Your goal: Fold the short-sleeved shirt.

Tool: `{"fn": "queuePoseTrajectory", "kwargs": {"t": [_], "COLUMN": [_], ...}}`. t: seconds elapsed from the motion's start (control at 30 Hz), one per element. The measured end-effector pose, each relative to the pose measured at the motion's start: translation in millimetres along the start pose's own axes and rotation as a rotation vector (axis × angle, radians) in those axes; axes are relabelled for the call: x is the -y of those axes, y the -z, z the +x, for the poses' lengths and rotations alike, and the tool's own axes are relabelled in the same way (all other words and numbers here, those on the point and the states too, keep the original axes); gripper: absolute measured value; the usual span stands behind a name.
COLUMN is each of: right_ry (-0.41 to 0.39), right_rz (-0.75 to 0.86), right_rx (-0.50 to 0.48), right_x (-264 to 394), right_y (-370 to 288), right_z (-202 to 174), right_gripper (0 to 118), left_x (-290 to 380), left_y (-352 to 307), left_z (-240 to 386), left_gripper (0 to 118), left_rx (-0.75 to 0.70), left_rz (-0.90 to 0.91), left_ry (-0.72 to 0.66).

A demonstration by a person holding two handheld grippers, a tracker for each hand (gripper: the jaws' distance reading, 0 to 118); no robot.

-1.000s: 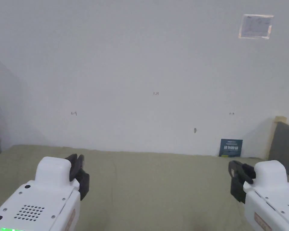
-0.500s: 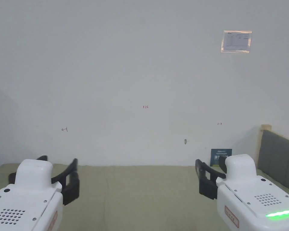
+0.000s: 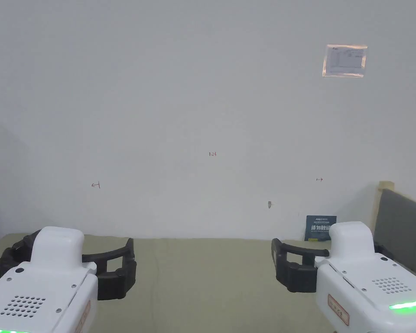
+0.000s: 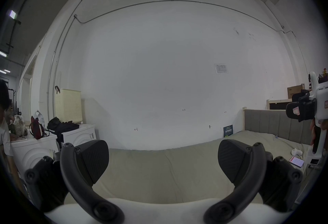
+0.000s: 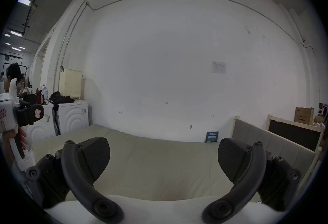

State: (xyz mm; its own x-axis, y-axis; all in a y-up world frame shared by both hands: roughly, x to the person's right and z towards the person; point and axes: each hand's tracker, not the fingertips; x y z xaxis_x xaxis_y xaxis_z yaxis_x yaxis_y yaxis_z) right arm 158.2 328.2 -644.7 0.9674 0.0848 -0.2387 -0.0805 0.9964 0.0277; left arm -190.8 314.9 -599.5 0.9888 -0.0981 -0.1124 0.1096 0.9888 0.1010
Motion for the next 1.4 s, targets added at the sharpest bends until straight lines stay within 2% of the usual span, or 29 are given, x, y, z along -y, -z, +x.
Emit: {"fn": "queuePoseTrajectory", "kwargs": {"t": [0.07,0.13,0.23,0.37,0.57,0.7,1.0,1.13,1.2,1.3,1.4], "right_ry": [0.010,0.021,0.075,0.116,0.142,0.168,0.193,0.170,0.216,0.224,0.266], "right_rz": [0.004,0.002,-0.088,-0.060,-0.085,-0.079,-0.091,-0.067,-0.083,-0.074,-0.090], "right_rx": [-0.028,-0.008,0.092,0.060,0.087,0.061,0.056,0.065,0.038,0.065,0.021], "right_x": [0.8,1.1,-1.1,1.9,-3.7,-4.6,-7.4,-7.4,-8.7,-9.0,-11.5], "right_y": [-0.8,0.2,5.7,5.8,5.7,3.2,3.0,1.2,1.5,1.6,0.0], "right_z": [-2.2,-4.9,-7.4,-1.3,0.2,2.1,1.7,-1.5,1.8,3.2,10.9], "right_gripper": [118,118,118,118,118,118,118,118,118,118,118], "left_x": [-0.2,0.2,2.3,6.0,8.9,9.7,12.5,13.8,14.1,14.4,14.6], "left_y": [0.9,1.9,2.6,4.7,5.8,5.7,6.6,6.8,6.5,7.0,7.5], "left_z": [0.2,-0.1,-0.1,-1.9,-4.5,-5.3,-5.6,-4.7,-4.0,-3.7,-3.3], "left_gripper": [118,118,118,118,118,118,118,118,118,118,118], "left_rx": [0.003,0.004,0.005,0.002,-0.001,-0.005,-0.006,-0.004,-0.005,-0.005,-0.006], "left_rz": [-0.002,-0.015,-0.016,-0.027,-0.039,-0.040,-0.048,-0.053,-0.053,-0.055,-0.057], "left_ry": [-0.004,0.006,-0.002,-0.011,-0.014,-0.019,-0.020,-0.018,-0.019,-0.024,-0.025]}}
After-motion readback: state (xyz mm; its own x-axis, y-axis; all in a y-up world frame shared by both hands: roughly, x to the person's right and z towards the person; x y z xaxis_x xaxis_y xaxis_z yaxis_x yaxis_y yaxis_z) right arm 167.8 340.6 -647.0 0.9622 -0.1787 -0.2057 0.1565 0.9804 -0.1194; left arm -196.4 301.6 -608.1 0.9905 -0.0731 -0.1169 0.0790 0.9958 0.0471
